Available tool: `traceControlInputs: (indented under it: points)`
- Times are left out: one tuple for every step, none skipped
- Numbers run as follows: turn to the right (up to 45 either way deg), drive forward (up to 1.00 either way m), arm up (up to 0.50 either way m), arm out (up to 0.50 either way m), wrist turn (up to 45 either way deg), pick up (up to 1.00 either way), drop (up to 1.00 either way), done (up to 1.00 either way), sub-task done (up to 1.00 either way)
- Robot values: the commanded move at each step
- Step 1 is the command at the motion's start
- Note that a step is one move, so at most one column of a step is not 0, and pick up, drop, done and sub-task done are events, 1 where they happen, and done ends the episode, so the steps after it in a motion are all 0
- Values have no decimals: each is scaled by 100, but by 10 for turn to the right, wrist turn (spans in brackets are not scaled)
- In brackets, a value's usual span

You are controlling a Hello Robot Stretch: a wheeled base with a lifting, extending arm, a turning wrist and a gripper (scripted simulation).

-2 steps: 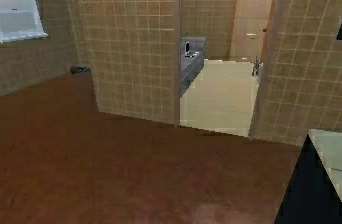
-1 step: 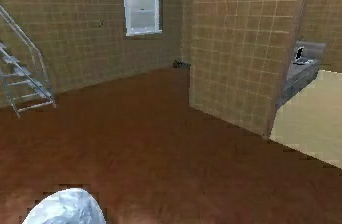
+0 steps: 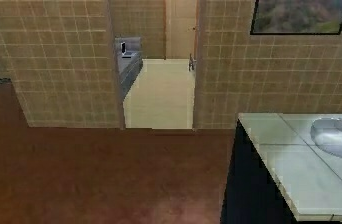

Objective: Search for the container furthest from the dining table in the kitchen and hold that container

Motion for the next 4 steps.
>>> traceControlInputs:
  points:
    - [30,0,0,0,0,0,0,0,0]
    - [-450,0,0,0,0,0,0,0,0]
    - [-450,0,0,0,0,0,0,0,0]
    - [-450,0,0,0,0,0,0,0,0]
